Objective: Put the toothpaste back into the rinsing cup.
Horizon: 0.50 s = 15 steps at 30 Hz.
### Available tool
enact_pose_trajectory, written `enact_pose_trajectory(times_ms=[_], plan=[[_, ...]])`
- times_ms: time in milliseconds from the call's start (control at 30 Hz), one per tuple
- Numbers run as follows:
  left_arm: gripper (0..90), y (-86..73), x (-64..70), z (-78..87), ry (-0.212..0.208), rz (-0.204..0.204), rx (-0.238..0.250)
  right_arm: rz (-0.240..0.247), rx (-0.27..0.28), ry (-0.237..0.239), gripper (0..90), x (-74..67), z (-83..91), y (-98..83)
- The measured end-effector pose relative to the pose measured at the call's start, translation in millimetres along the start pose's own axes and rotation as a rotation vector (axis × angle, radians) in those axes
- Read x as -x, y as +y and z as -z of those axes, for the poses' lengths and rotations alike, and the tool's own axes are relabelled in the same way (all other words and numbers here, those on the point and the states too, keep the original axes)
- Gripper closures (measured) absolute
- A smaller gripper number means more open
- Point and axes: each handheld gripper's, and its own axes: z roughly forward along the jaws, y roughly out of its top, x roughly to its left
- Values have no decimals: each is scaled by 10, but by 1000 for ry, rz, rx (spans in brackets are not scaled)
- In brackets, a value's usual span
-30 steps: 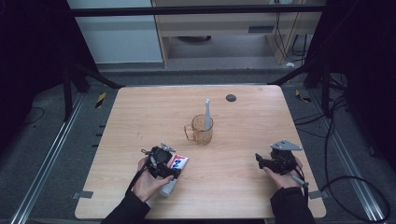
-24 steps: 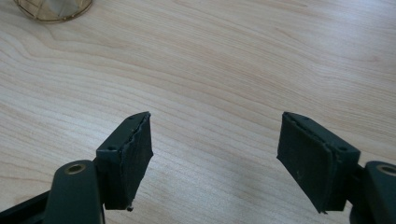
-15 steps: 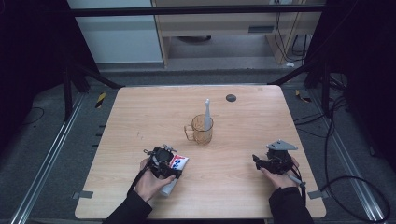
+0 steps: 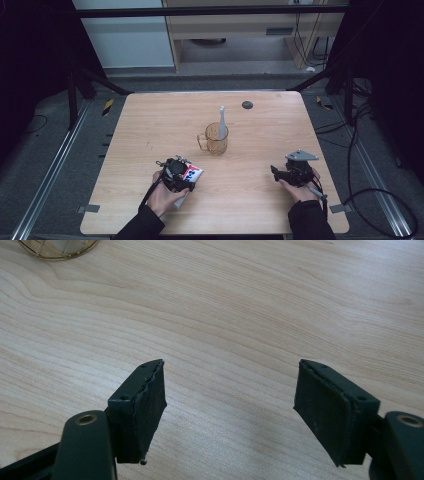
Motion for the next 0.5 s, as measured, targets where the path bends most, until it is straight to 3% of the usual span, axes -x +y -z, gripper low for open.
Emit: enact_pose_trajectory(times_ms=[267, 500], plan=[[552, -21, -30, 23, -33, 8, 22, -3, -5, 7, 321, 2, 3, -8], [632, -58, -22, 80, -52, -23, 55, 4, 4, 10, 342, 10, 5, -13]])
